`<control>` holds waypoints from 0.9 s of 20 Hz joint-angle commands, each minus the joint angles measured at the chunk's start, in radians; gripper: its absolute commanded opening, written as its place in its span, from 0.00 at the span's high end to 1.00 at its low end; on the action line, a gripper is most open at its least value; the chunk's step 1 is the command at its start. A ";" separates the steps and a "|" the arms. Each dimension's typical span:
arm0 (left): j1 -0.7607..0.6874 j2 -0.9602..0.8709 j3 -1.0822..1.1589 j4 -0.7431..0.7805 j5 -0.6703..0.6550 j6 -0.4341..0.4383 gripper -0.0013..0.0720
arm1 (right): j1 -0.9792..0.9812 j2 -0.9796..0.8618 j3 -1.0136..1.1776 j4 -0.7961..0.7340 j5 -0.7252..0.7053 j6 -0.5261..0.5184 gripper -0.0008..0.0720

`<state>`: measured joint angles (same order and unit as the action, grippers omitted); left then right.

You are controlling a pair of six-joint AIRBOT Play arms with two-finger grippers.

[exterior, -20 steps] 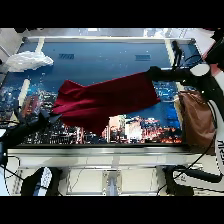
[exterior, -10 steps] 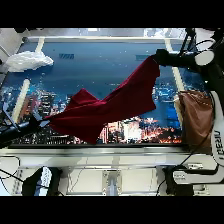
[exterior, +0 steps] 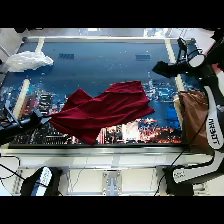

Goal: Fold the shirts.

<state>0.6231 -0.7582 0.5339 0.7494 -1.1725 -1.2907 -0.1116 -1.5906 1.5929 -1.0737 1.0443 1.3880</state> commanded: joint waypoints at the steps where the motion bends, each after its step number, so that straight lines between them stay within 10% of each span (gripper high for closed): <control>1: -0.003 -0.003 0.001 -0.002 0.010 0.000 0.96 | -0.105 0.096 -0.086 -0.259 0.368 0.006 0.37; 9: -0.006 -0.003 0.001 -0.002 0.010 0.000 0.96 | -0.127 0.217 -0.758 0.173 0.019 -0.038 0.37; 18: -0.006 -0.003 0.001 -0.002 0.010 0.000 0.96 | 0.039 0.110 -0.824 0.401 -0.304 -0.046 0.38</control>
<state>0.6178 -0.7609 0.5339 0.7471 -1.1629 -1.2907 -0.1097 -1.4490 0.7845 -0.7326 0.8593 1.3457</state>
